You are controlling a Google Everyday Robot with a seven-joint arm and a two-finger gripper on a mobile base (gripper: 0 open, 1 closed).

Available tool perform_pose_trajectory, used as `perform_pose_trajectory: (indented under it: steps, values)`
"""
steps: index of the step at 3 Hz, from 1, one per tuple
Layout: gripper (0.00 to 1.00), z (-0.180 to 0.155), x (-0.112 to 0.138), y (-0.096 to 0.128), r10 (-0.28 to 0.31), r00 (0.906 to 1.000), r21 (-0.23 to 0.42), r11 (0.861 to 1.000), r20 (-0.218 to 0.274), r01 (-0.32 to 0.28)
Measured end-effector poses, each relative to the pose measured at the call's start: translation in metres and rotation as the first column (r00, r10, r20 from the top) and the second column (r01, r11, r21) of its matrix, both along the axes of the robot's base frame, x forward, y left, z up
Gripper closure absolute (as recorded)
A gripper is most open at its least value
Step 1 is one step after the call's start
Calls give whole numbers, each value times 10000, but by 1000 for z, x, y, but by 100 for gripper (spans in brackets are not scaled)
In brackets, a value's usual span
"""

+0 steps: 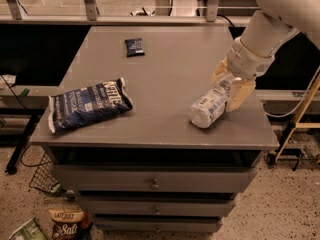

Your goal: Move blue plastic bottle near rxbar blueberry

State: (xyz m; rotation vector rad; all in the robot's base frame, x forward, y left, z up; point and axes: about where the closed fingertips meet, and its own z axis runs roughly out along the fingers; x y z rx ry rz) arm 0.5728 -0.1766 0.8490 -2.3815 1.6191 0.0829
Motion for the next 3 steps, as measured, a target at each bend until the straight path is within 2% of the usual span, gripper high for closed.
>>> perform_pose_trajectory:
  steps: [1, 2, 3]
  values:
    - [88, 11, -5, -3, -46, 9998, 105, 9999, 180, 44]
    - [100, 37, -13, -6, -26, 9983, 540, 9985, 585, -6]
    - [100, 62, -12, -15, -514, 9958, 1341, 9901, 753, 410]
